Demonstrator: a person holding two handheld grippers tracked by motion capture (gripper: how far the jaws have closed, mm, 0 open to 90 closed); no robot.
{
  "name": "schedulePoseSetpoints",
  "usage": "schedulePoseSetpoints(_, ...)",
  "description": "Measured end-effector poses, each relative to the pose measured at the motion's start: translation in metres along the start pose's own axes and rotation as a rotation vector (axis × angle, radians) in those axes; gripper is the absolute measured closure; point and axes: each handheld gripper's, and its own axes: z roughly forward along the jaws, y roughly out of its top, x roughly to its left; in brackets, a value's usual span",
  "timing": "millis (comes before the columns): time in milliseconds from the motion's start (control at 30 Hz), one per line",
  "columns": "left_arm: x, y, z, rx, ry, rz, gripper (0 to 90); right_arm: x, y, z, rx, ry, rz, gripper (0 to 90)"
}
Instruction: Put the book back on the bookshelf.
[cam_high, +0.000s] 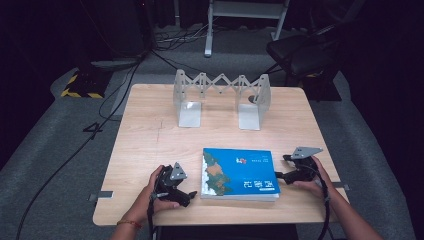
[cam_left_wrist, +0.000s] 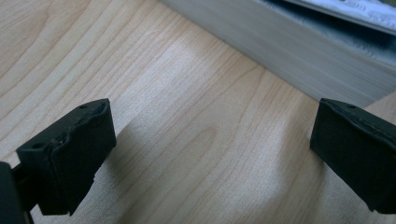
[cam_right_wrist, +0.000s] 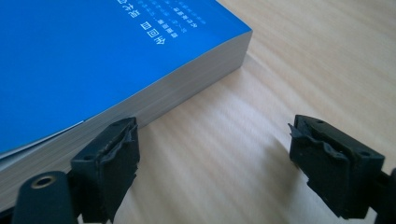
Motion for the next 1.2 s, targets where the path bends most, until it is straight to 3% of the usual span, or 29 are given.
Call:
schedulePoseSetpoints(133, 0.000, 0.000, 0.000, 0.000, 0.000, 0.001, 0.6, 0.002, 0.014, 0.011, -0.002, -0.048, -0.026, 20.0)
schedulePoseSetpoints(233, 0.000, 0.000, 0.000, 0.000, 0.000, -0.001, 0.6, 0.004, 0.020, 0.015, 0.000, -0.050, -0.036, 25.7)
schedulePoseSetpoints(433, -0.001, 0.000, 0.000, -0.002, 0.000, 0.002, 0.7, 0.009, 0.001, -0.005, 0.035, 0.061, -0.026, 24.2)
schedulePoseSetpoints(467, -0.001, 0.000, 0.000, -0.002, 0.000, 0.002, 0.7, 0.009, 0.001, -0.005, 0.035, 0.061, -0.026, 24.2)
schedulePoseSetpoints(600, -0.001, 0.001, 0.001, 0.000, -0.002, 0.002, 0.5, 0.020, -0.008, -0.019, 0.055, 0.139, -0.072, 24.2)
schedulePoseSetpoints(700, -0.001, 0.001, 0.001, 0.002, -0.002, 0.002, 0.3, 0.033, -0.006, -0.020, 0.090, 0.193, -0.150, 23.2)
schedulePoseSetpoints(767, -0.001, 0.001, 0.001, 0.001, -0.002, 0.001, 0.3, 0.038, -0.006, -0.019, 0.092, 0.193, -0.171, 22.6)
schedulePoseSetpoints(933, -0.003, 0.003, 0.003, 0.000, 0.004, -0.007, 0.0, 0.035, -0.006, -0.019, 0.088, 0.173, -0.155, 23.2)
schedulePoseSetpoints(1100, -0.008, 0.009, 0.007, 0.001, 0.017, -0.018, 0.0, 0.032, -0.008, -0.024, 0.099, 0.158, -0.171, 24.5)
schedulePoseSetpoints(1200, -0.012, 0.013, 0.011, 0.001, 0.021, -0.023, 0.0, 0.027, -0.012, -0.027, 0.110, 0.191, -0.168, 23.4)
